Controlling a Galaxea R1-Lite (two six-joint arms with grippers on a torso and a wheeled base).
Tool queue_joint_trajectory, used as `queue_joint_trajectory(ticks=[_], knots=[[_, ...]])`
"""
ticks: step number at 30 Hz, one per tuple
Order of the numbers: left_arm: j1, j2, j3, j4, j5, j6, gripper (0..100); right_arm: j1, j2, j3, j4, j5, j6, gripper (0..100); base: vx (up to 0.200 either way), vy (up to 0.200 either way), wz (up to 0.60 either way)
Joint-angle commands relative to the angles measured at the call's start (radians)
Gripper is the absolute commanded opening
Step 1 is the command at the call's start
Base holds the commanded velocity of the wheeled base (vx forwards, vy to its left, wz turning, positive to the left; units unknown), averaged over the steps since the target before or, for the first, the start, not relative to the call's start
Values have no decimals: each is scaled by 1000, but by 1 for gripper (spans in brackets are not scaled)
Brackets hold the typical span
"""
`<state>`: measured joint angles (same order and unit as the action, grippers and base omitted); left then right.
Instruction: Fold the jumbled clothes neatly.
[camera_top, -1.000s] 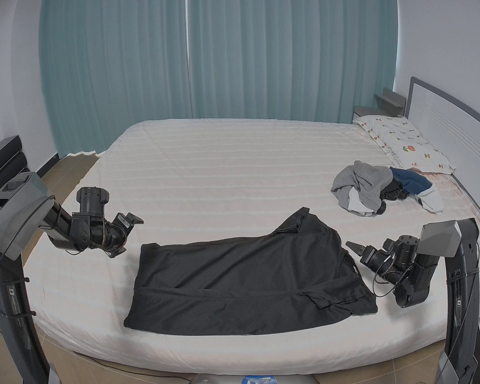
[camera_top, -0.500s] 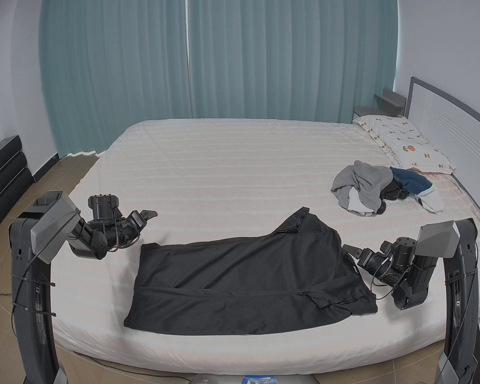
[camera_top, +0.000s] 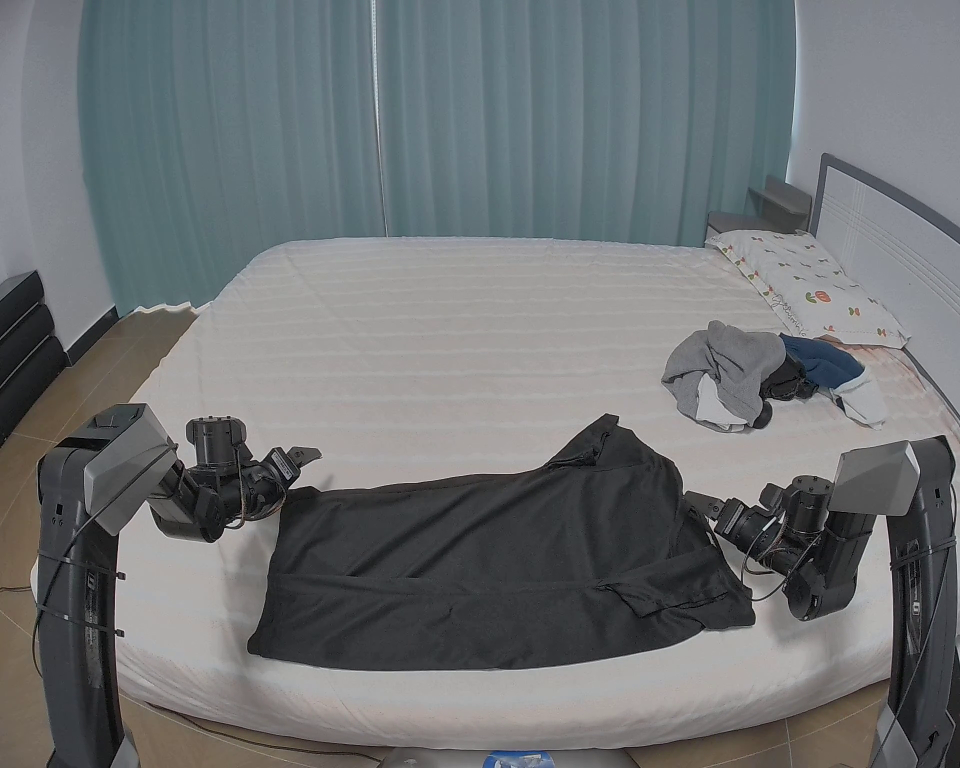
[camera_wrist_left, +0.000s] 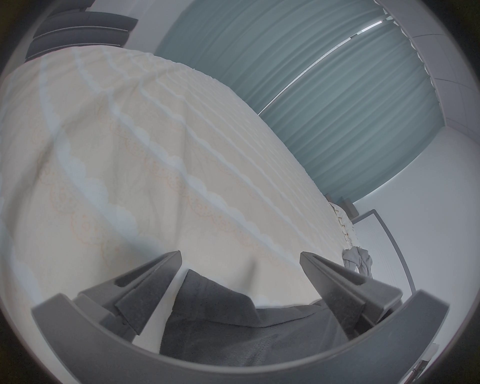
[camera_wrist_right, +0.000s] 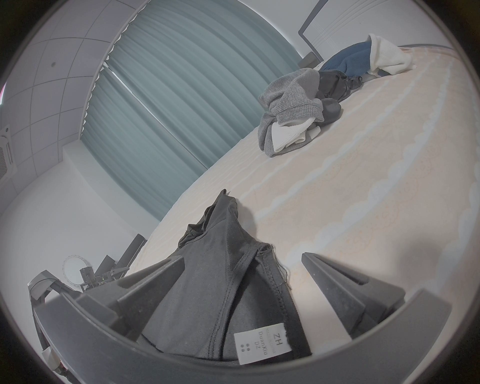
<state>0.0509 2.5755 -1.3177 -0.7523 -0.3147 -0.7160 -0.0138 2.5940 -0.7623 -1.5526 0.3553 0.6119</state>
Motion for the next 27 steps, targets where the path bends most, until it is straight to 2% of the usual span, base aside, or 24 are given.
queue_joint_trajectory(ticks=[1, 4, 5, 10, 13, 17, 27], knots=[[0, 0, 9, 2, 0, 0, 100, 0, 0, 0, -3, 1, 0, 100, 0, 0, 0], [0, 0, 17, 4, 0, -2, 100, 0, 0, 0, -3, -1, 0, 100, 0, 0, 0], [0, 0, 18, 2, 2, -2, 0, 0, 0, 0, -3, 1, 0, 100, 0, 0, 0], [0, -2, 23, 1, 9, 1, 0, -2, -2, 0, -3, 1, 0, 100, 0, 0, 0], [-3, -6, 29, -5, 95, 3, 0, -3, -2, -5, -1, -1, 0, 100, 0, 0, 0], [0, -6, 31, -21, 118, 3, 0, -3, -3, -8, 2, -1, 0, 100, 0, 0, 0], [-3, -20, 135, -176, 184, -5, 0, 0, -28, -37, 11, -10, 0, 100, 0, 0, 0]])
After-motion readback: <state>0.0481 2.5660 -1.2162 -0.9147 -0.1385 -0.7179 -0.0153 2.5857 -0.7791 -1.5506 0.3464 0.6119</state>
